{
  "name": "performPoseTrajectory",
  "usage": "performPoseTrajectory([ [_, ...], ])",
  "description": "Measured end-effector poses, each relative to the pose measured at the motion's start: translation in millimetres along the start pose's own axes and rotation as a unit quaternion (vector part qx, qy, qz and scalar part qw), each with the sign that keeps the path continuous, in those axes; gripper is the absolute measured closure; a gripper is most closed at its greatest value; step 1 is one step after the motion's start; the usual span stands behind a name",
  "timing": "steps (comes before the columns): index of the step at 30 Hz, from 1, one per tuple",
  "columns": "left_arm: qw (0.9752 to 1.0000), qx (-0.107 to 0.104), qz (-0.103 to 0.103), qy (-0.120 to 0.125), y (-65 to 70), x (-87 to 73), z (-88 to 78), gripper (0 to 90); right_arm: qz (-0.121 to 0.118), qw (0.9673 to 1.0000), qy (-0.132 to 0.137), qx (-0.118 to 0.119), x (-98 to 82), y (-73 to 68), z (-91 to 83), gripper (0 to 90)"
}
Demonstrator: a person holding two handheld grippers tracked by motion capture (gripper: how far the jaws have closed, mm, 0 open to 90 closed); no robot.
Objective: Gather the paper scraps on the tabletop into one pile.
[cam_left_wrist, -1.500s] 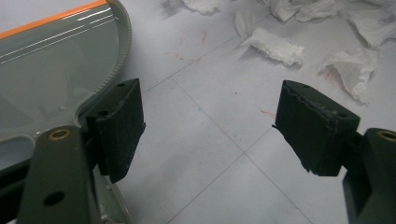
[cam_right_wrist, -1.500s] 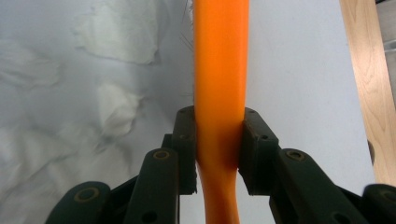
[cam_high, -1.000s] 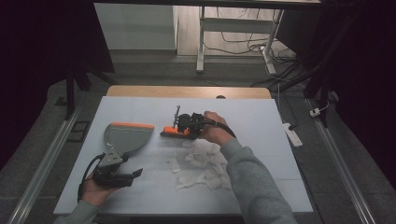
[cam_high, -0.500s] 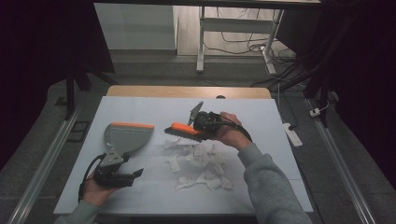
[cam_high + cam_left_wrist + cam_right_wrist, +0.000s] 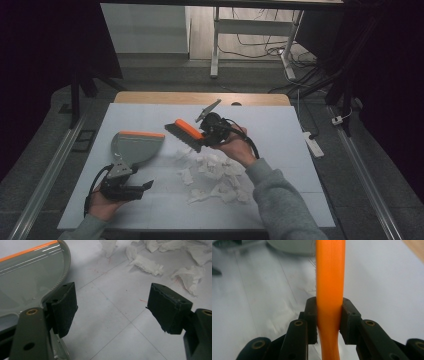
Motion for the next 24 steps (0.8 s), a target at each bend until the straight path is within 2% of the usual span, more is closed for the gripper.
performPoseTrajectory([
  [3,1.0000,0.000,0.001,0.000,-0.3,-0.2,-0.4,24.7,0.035,0.9991,0.008,0.022,13.0,-6.4,21.5,70.5],
  [6,1.0000,0.001,0.000,0.001,-1.5,-0.6,-1.0,24.8,0.068,0.9963,0.012,0.052,23.6,-12.0,41.8,70.5],
  [9,1.0000,0.000,-0.002,0.002,-2.0,-0.9,-1.2,24.9,0.087,0.9944,0.004,0.059,25.5,-11.9,59.1,70.5],
  [13,1.0000,-0.001,-0.001,0.002,-1.7,-0.9,-1.1,24.9,0.129,0.9899,-0.009,0.059,15.8,-4.6,73.7,70.5],
  [16,1.0000,0.000,0.002,0.002,-1.7,-0.7,-1.5,24.8,0.147,0.9877,-0.014,0.051,4.3,3.5,73.6,70.5],
  [17,1.0000,0.001,0.001,0.002,-1.8,-0.7,-1.4,24.8,0.158,0.9861,-0.016,0.050,0.1,5.8,71.5,70.5],
  [21,1.0000,0.001,0.003,0.000,-0.5,-0.5,-0.7,24.8,0.179,0.9830,-0.024,0.035,-20.1,14.8,57.5,70.5],
  [24,1.0000,0.000,0.004,0.000,0.1,-0.4,-0.4,24.8,0.181,0.9826,-0.033,0.023,-34.5,17.7,43.7,70.5],
])
Point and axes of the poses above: each handheld gripper's, and its own axes: z roughly forward along the jaws, x roughly out of its top, y roughly to its right, the point moved 8 cm from there along z, roughly forward along the jaws, and after that the axes turned 3 degrees about -z, right-handed, at the moved point
